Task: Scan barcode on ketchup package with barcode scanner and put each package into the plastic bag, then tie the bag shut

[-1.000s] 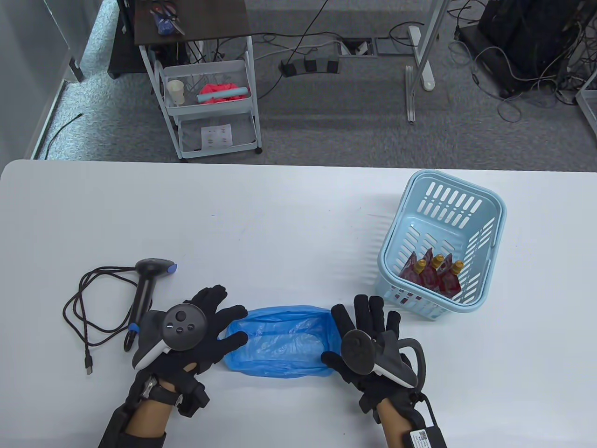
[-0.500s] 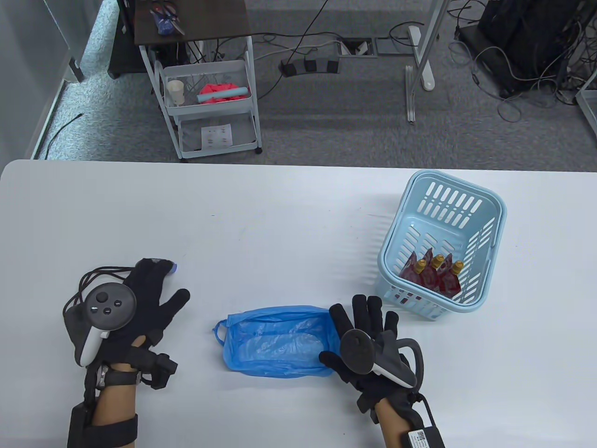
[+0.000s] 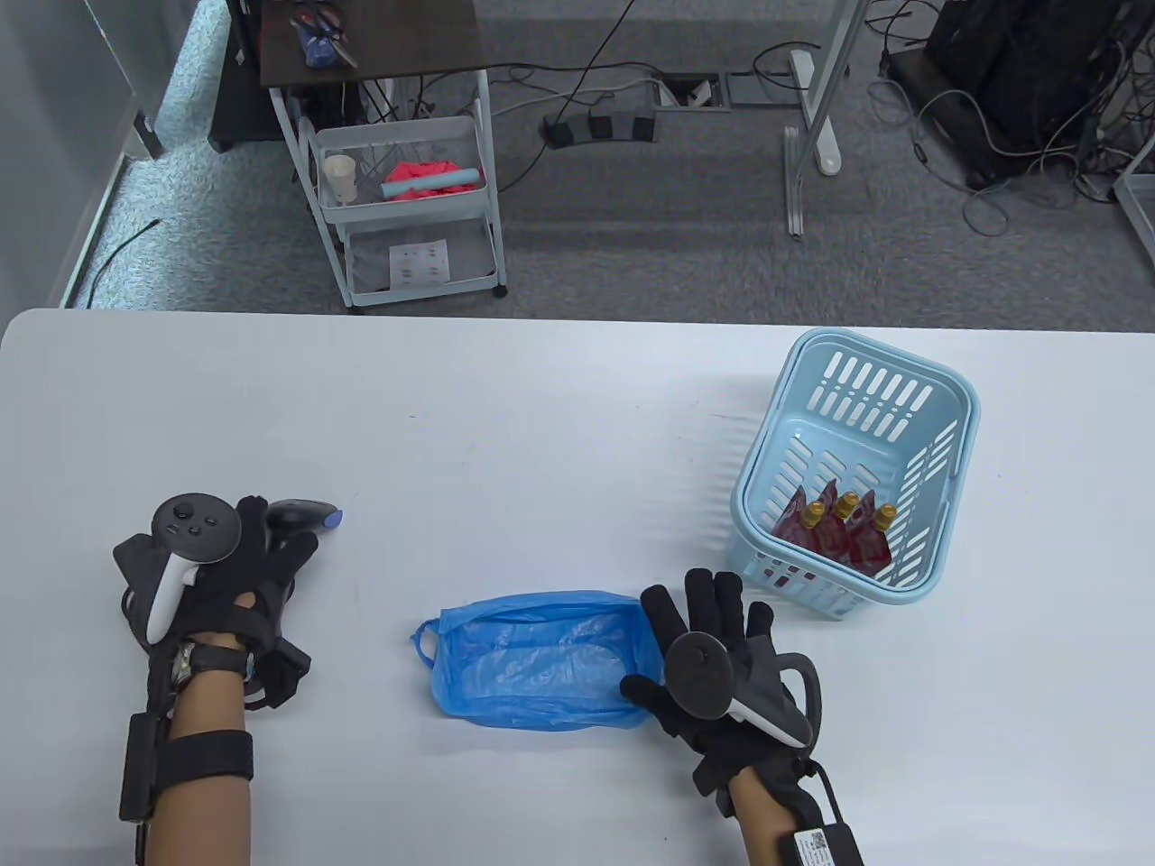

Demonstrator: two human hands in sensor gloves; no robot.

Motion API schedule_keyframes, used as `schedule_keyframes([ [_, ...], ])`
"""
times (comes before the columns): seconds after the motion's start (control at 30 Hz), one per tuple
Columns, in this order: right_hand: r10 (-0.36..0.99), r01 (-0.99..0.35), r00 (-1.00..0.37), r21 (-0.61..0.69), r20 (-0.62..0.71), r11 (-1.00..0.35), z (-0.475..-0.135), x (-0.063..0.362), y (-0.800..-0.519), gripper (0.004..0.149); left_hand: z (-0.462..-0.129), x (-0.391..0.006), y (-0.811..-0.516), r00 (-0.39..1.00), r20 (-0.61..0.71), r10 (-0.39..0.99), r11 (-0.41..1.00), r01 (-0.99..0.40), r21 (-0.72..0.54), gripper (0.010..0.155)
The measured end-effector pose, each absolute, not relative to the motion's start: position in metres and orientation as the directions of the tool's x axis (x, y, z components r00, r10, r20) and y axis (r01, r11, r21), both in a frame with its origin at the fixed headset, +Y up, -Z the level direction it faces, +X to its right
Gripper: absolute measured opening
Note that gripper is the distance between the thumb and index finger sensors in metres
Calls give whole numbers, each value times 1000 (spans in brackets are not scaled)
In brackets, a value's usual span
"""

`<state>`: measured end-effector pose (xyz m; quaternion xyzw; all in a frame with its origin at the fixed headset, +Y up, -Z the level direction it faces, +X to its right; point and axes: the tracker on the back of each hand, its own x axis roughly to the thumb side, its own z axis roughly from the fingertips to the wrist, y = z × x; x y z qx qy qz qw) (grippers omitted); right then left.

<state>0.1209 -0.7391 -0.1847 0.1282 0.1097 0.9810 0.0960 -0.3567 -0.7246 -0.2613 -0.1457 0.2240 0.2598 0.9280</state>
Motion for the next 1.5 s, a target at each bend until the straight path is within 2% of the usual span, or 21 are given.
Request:
schedule_keyframes([
  [0.2, 224, -169, -949, 242, 220, -955, -186, 123, -740, 89, -274, -357, -741, 729, -563, 389, 806, -565, -174, 89],
  [0.53, 237, -180, -946, 251, 221, -951, -186, 123, -740, 89, -279, -354, -755, 700, -612, 368, 794, -579, -185, 90],
  [0.83, 241, -181, -945, 259, 223, -949, -187, 122, -740, 89, -284, -352, -765, 715, -638, 286, 823, -525, -219, 82],
  [1.27, 248, -187, -944, 267, 218, -946, -187, 121, -741, 88, -281, -357, -767, 646, -663, 378, 780, -608, -149, 65],
  [1.5, 252, -189, -942, 268, 222, -945, -187, 121, -741, 88, -279, -347, -749, 693, -573, 438, 792, -599, -120, 64],
])
